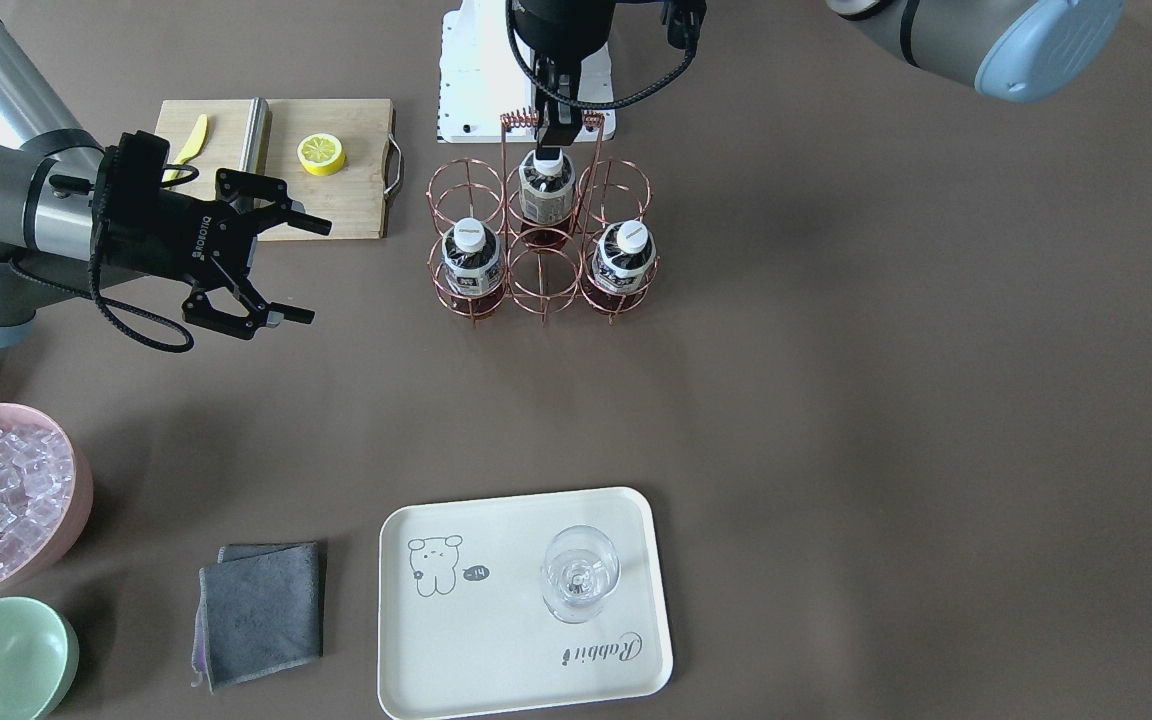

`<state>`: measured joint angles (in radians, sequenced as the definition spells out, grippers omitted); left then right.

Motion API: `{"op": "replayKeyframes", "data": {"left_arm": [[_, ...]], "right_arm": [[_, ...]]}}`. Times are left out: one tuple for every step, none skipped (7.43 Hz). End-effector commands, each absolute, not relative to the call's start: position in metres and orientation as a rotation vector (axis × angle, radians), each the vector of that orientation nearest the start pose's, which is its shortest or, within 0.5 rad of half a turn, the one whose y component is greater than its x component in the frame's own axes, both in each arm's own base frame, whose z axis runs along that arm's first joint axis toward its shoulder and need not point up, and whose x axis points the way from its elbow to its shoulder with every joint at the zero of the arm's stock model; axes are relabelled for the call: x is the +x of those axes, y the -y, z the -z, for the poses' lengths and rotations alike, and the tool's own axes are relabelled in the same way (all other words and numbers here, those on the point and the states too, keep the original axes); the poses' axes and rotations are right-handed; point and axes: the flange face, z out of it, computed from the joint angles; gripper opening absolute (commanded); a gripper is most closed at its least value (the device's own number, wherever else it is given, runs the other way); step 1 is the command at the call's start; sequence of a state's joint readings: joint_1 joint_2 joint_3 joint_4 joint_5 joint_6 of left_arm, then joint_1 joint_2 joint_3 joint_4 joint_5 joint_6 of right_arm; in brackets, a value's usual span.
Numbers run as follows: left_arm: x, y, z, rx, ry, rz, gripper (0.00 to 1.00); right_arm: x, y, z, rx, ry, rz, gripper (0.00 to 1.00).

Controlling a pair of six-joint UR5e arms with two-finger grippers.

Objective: Take tea from basket to plate

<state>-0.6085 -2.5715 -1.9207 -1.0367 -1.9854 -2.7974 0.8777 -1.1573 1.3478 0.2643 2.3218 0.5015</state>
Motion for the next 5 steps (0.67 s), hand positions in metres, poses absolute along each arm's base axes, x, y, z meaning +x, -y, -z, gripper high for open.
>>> {"op": "replayKeyframes", "data": {"left_arm": [[0.440,0.404,0.004,-0.689,-0.713,1.514,0.00],[0.444,0.401,0.003,-0.671,-0.724,1.535,0.00],[0.450,0.396,0.001,-0.671,-0.717,1.527,0.00],[0.450,0.395,0.003,-0.673,-0.719,1.526,0.00],[0.450,0.395,0.003,-0.673,-0.721,1.525,0.00]], "right_arm": [[-0.321,0.488,-0.352,1.392,1.455,0.901,0.99],[-0.328,0.483,-0.351,1.389,1.465,0.903,0.99],[-0.335,0.483,-0.347,1.401,1.464,0.876,0.99],[-0.345,0.477,-0.343,1.412,1.474,0.866,0.98],[-0.355,0.474,-0.333,1.427,1.486,0.860,0.98]]}}
